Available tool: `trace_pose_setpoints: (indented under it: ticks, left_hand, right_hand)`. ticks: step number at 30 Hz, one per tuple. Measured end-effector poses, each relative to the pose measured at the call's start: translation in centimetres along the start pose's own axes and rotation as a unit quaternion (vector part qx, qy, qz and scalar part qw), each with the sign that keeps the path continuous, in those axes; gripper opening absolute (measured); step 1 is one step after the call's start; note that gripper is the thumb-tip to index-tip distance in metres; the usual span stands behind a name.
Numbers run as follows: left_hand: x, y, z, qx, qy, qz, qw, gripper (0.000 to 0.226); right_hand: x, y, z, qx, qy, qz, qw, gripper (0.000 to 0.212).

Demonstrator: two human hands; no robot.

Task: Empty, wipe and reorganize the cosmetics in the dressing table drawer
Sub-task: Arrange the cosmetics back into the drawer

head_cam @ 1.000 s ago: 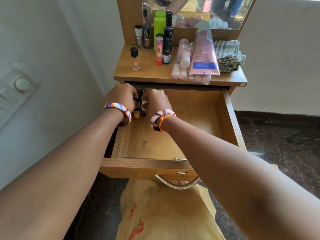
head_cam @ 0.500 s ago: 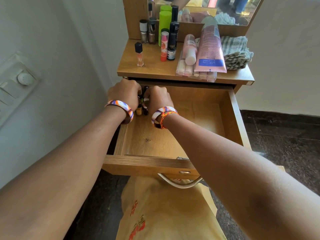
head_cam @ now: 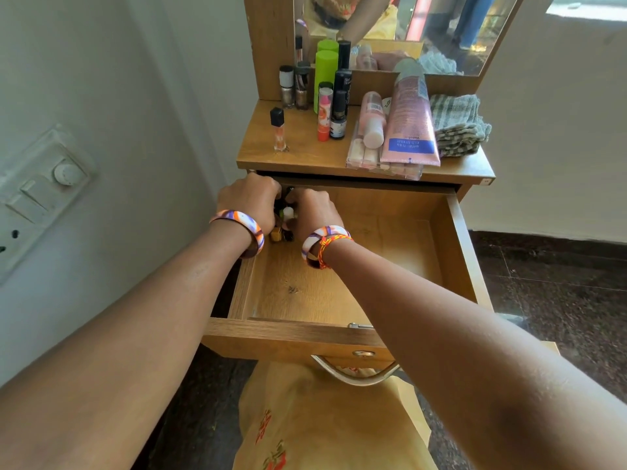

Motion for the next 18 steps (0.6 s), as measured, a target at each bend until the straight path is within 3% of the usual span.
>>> trace_pose_setpoints:
  ticks: [5, 10, 11, 15, 16, 18]
  left_hand:
    - [4.9, -1.7, -0.7, -0.057, 0.128, -0.045, 0.989, 0.028]
    - [14.3, -6.1, -3.3, -0.033, 0.228, 0.085, 0.969, 0.018]
    - [15.4, -7.2, -3.5, -0.026, 0.228, 0.107, 0.968, 0.019]
    - [15.9, -11.3, -2.7, -0.012, 0.183, 0.12, 0.976, 0.029]
    - [15.0, -12.4, -2.2, -0.013, 0.166, 0.111, 0.98, 0.031]
    - [12.5, -14.4, -1.7, -0.008, 0.133, 0.081, 0.988, 0.031]
  right_hand:
    - [4.0, -0.2, -2.7, 0.055, 0.035, 0.035, 0.997, 0.021]
    - [12.1, -2.9, -8.3, 0.122, 0.09, 0.204, 0.967, 0.022]
    - [12.6, -4.6, -8.7, 0.118, 0.117, 0.19, 0.968, 0.021]
    - [10.8, -10.6, -7.8, 0.036, 0.263, -0.022, 0.964, 0.03]
    - [11.1, -11.3, -8.3, 0.045, 0.283, -0.019, 0.958, 0.03]
    - [12.7, -12.1, -10.5, 0.104, 0.295, 0.069, 0.947, 0.026]
Point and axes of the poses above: each hand's wrist, its own y-axis away from the middle knuckle, its own x-axis out of the back of the hand, z = x × y, the point moved 9 cm from there along -y, towards the middle knuckle, and after that the axes turned 10 degrees about -y, right-handed, at the moved point
